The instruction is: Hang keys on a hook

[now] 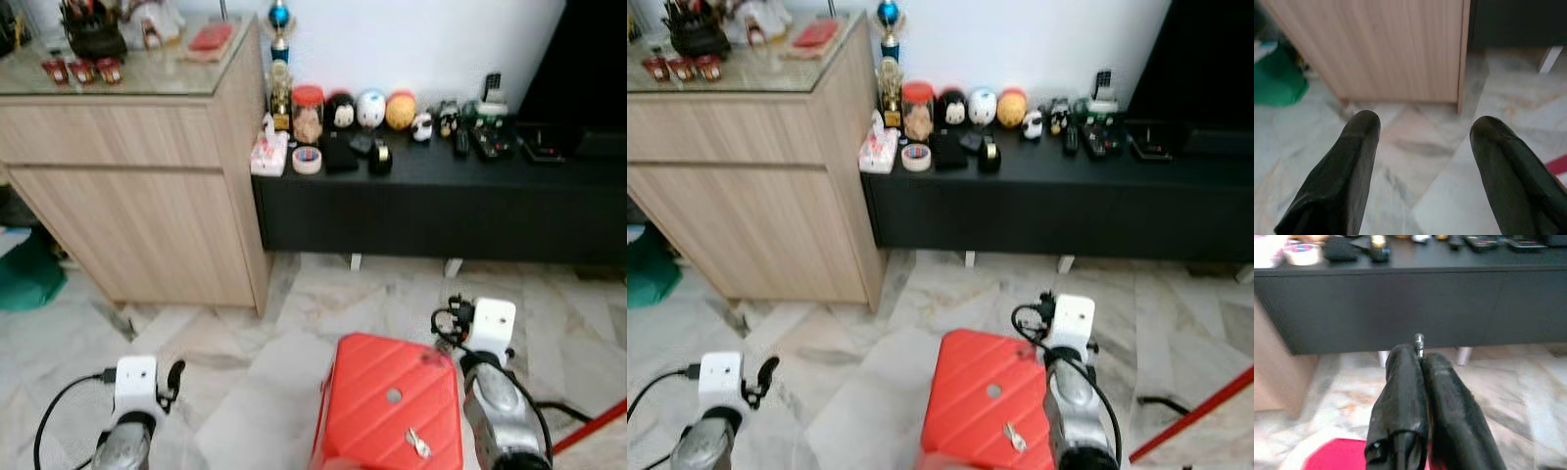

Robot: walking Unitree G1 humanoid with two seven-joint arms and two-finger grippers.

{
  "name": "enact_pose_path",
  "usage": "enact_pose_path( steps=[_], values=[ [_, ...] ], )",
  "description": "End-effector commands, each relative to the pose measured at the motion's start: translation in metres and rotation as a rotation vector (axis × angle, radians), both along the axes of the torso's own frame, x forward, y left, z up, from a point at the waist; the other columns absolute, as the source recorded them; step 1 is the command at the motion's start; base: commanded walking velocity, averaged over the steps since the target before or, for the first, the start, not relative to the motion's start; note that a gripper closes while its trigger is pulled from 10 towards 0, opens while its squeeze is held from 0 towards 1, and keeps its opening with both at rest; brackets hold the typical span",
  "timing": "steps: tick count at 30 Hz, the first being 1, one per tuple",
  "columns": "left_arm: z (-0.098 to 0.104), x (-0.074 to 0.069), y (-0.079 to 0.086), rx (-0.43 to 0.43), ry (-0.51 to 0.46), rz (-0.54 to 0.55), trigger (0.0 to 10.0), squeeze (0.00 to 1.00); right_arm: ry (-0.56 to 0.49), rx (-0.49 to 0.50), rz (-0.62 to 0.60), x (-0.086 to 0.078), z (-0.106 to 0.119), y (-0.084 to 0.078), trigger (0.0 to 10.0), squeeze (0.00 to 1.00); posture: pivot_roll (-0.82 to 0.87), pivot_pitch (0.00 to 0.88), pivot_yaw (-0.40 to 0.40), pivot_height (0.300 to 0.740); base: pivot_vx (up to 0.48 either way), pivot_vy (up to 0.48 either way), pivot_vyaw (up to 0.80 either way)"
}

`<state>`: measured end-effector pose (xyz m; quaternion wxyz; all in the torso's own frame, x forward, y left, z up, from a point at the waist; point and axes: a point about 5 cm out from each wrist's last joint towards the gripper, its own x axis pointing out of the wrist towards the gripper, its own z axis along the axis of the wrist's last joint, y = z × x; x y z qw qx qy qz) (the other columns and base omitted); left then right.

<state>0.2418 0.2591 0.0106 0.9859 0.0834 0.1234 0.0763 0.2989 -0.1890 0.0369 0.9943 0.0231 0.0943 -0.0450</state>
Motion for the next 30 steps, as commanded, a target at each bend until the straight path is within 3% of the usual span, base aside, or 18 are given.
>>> enact_pose_path(
  steps=[1, 7, 9, 10, 19, 30],
  values=[
    [0.010, 0.005, 0.001, 0.025, -0.039, -0.042, 10.0, 0.00, -0.035, 0.003, 0.056, 0.009, 0.012, 0.010, 10.0, 0.00, 0.07, 0.000, -0.033, 0.740, 0.000, 0.000, 0.00],
    [0.038, 0.023, -0.017, 0.056, -0.137, -0.208, 10.0, 0.00, -0.047, -0.019, 0.195, 0.019, 0.026, 0.034, 10.0, 0.00, 0.08, 0.000, -0.039, 0.740, 0.000, 0.000, 0.00],
    [0.050, 0.028, -0.026, 0.050, -0.167, -0.268, 10.0, 0.00, -0.045, 0.001, 0.226, 0.023, 0.032, 0.041, 10.0, 0.00, 0.08, 0.000, -0.039, 0.740, 0.000, 0.000, 0.00],
    [0.058, 0.033, -0.037, 0.043, -0.175, -0.348, 10.0, 0.00, -0.020, -0.009, 0.279, 0.025, 0.034, 0.051, 10.0, 0.00, 0.09, 0.000, -0.043, 0.740, 0.000, 0.000, 0.00],
    [0.074, 0.037, -0.084, 0.032, -0.132, -0.665, 10.0, 0.00, -0.011, -0.017, 0.392, 0.036, 0.054, 0.084, 10.0, 0.00, 0.09, 0.000, -0.047, 0.740, 0.000, 0.000, 0.00],
    [0.071, 0.036, -0.099, 0.038, -0.067, -0.757, 10.0, 0.00, -0.021, 0.036, 0.486, 0.042, 0.072, 0.132, 10.0, 0.00, 0.09, 0.000, -0.054, 0.740, 0.000, 0.000, 0.00]
  ],
)
